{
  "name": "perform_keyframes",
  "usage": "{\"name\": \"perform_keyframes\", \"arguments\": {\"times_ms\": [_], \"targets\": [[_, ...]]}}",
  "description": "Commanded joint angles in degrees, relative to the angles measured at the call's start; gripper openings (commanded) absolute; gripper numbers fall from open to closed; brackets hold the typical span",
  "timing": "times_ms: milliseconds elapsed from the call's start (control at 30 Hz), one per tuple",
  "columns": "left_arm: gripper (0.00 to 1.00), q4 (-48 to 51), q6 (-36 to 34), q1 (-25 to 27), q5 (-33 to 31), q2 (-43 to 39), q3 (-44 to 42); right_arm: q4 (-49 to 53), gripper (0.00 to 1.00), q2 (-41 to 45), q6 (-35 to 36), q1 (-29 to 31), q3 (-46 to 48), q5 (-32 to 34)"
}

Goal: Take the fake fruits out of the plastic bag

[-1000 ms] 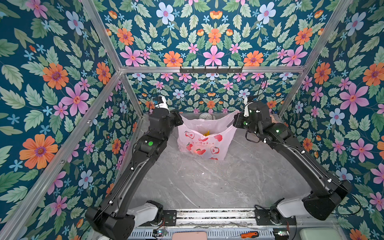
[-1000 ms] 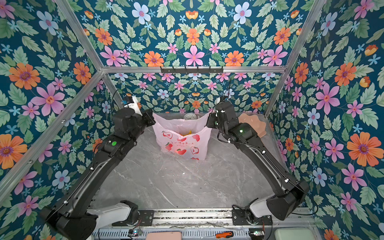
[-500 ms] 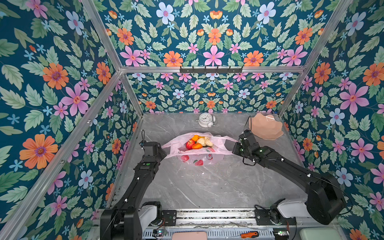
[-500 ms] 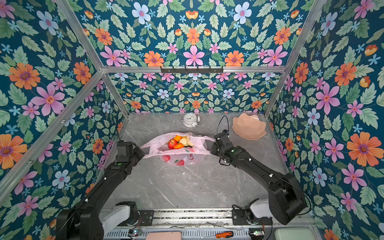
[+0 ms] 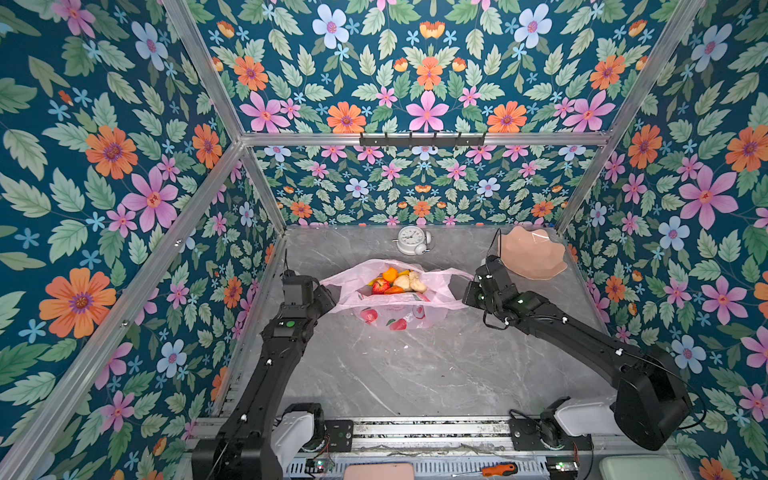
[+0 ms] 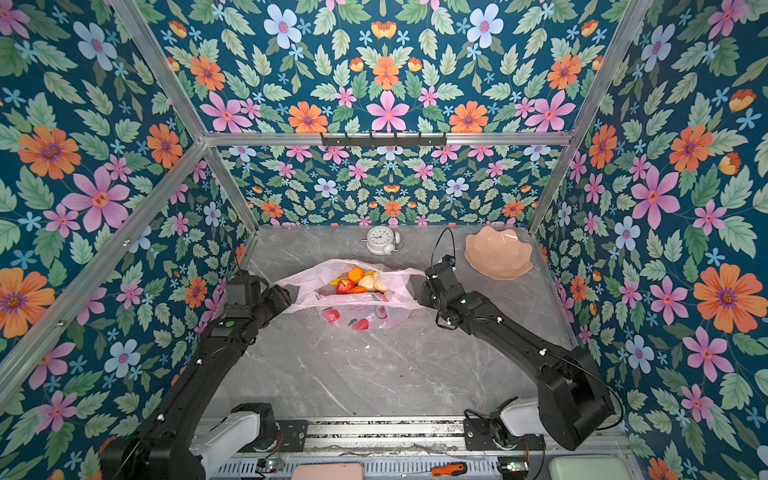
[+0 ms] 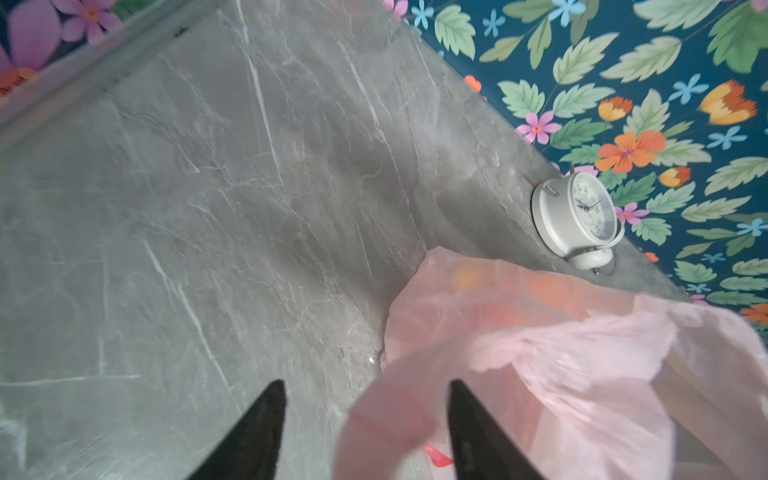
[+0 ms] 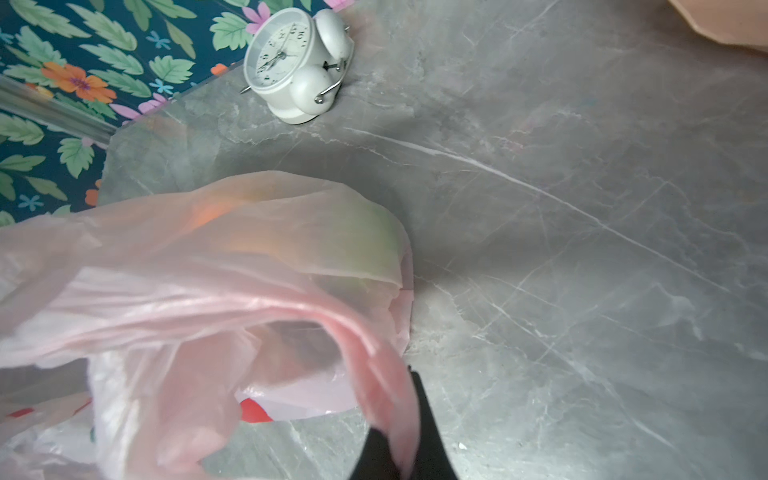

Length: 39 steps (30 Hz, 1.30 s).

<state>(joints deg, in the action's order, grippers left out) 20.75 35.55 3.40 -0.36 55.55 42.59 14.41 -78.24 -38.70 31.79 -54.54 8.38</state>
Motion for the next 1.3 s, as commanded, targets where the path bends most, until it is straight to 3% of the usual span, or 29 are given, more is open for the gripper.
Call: {"name": "perform_keyframes", "arguments": {"times_ms": [0, 200, 267, 433, 533, 600, 867, 1267], "targets": [[0.74, 8.46, -1.38, 0.07, -3.60, -3.64, 2.58, 1.32, 0.00, 0.13, 1.51, 0.51, -0.46, 1.11], [0.81, 19.35, -4.76, 1.39, -9.04, -4.66, 14.89, 1.41, 0.00, -0.67, 2.13, 1.01, -1.96, 0.77], [0.80, 22.46, -5.83, 4.76, -13.54, -3.33, 19.70, 1.49, 0.00, -0.75, 2.39, 1.25, -2.39, 0.68], [0.79, 31.60, -3.06, 27.71, -30.84, 7.27, 31.72, 1.67, 0.00, -0.61, 2.47, 1.67, -2.72, 0.93], [0.79, 35.66, -1.38, 37.63, -37.67, 16.62, 36.58, 1.87, 0.00, -0.29, 2.49, 1.70, -2.85, 0.93], [0.80, 37.77, -1.27, 40.66, -40.01, 22.51, 38.96, 2.16, 0.00, 0.03, 2.49, 1.64, -2.85, 1.02], [0.82, 40.25, -1.36, 41.35, -47.11, 37.89, 42.08, 2.25, 0.00, 1.99, 2.68, 1.70, -1.78, 1.86], [0.84, 29.37, -6.82, 33.33, -43.71, 48.38, 38.41, 2.24, 0.00, 4.23, 2.40, 1.70, -0.61, 1.86]]}}
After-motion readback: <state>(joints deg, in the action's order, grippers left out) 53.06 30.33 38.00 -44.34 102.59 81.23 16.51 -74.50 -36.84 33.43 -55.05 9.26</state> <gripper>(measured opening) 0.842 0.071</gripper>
